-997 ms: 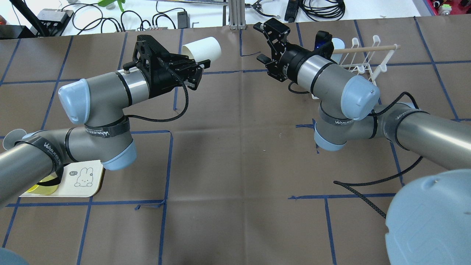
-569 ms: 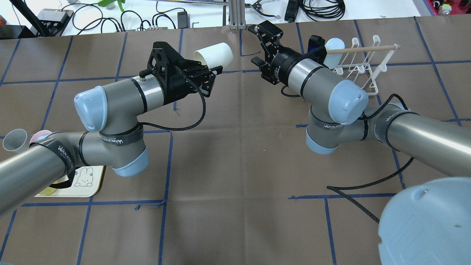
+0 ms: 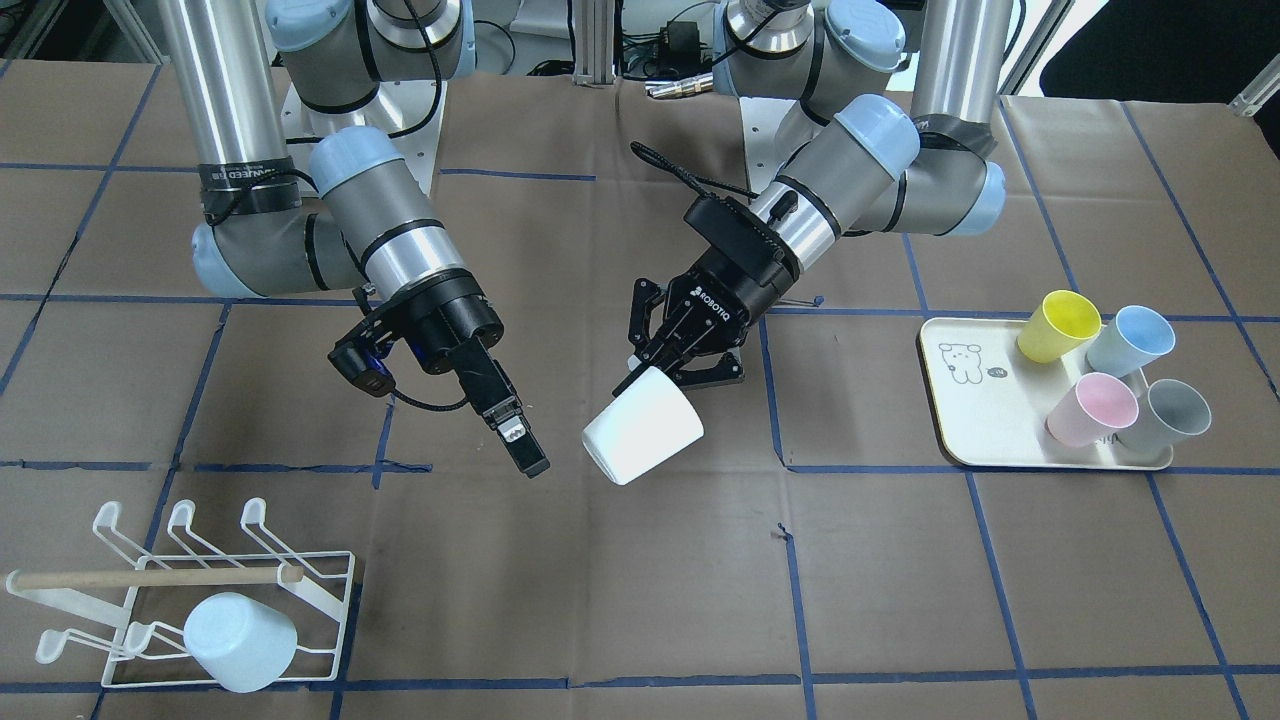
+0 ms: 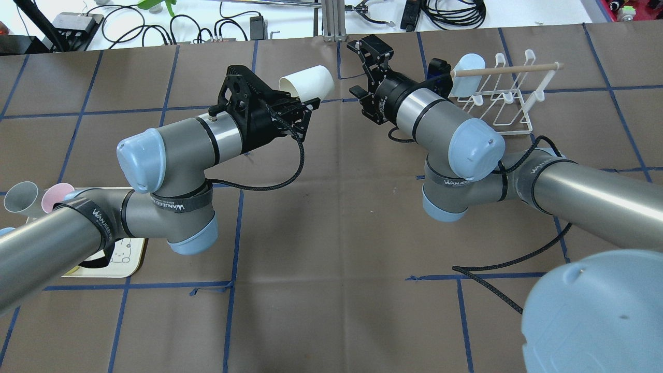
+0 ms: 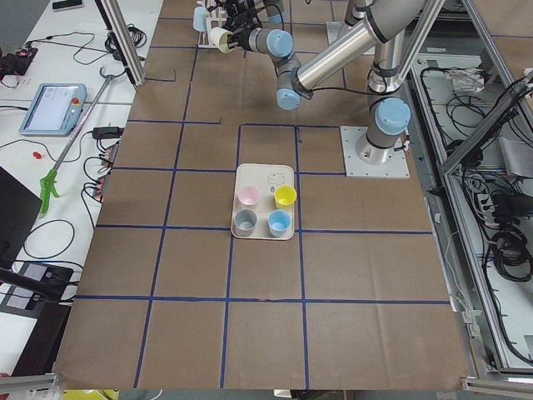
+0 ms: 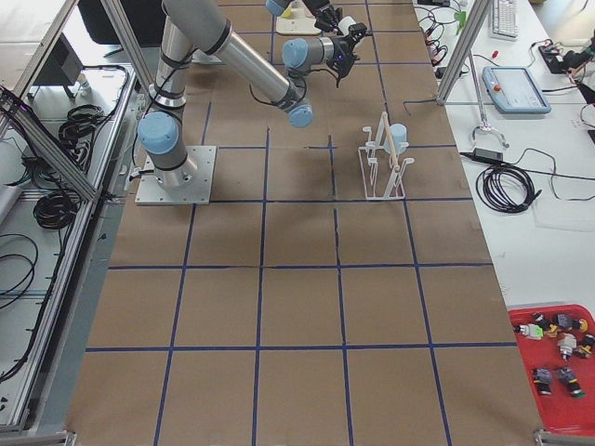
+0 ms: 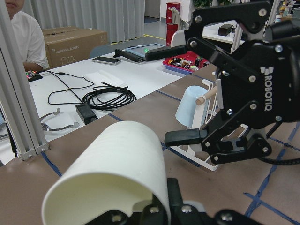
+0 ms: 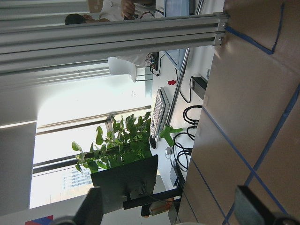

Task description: Transfer IKEA cup to right arm and place on rack

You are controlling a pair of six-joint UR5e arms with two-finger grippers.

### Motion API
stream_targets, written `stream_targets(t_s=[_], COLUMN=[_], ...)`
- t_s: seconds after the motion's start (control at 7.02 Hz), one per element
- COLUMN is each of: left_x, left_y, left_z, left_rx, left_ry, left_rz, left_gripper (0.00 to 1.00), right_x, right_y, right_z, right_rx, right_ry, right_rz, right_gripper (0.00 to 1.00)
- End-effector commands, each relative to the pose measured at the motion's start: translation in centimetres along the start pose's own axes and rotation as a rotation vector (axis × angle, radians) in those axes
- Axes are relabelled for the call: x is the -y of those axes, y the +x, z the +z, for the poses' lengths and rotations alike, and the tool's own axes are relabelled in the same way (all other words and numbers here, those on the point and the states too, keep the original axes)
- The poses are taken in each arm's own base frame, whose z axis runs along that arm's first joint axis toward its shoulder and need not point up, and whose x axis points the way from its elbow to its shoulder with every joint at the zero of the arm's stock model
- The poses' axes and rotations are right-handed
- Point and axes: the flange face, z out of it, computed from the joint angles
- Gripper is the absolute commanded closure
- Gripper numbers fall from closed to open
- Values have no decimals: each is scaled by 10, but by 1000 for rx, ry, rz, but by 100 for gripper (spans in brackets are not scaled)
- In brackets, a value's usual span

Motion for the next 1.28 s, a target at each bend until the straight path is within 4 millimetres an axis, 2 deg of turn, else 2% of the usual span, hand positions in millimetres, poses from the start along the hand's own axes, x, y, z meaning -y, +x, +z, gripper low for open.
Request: stream_targets(t_s=[0.0, 0.14, 1.14], left_x=[-1, 0, -1], left_y=[0, 0, 1], left_z=[0, 0, 0], left_rx=[0, -1, 0], left_ry=[-1, 0, -1], left_rz=[-2, 0, -3], left_gripper=[100, 100, 100], right_x=[-6, -11, -41], right_y=[10, 10, 5], right_z=[7, 7, 13], right_rx=[-22, -22, -10], right_ry=[-11, -16, -34], right_rz=[25, 80, 86], right_gripper=[0, 0, 0])
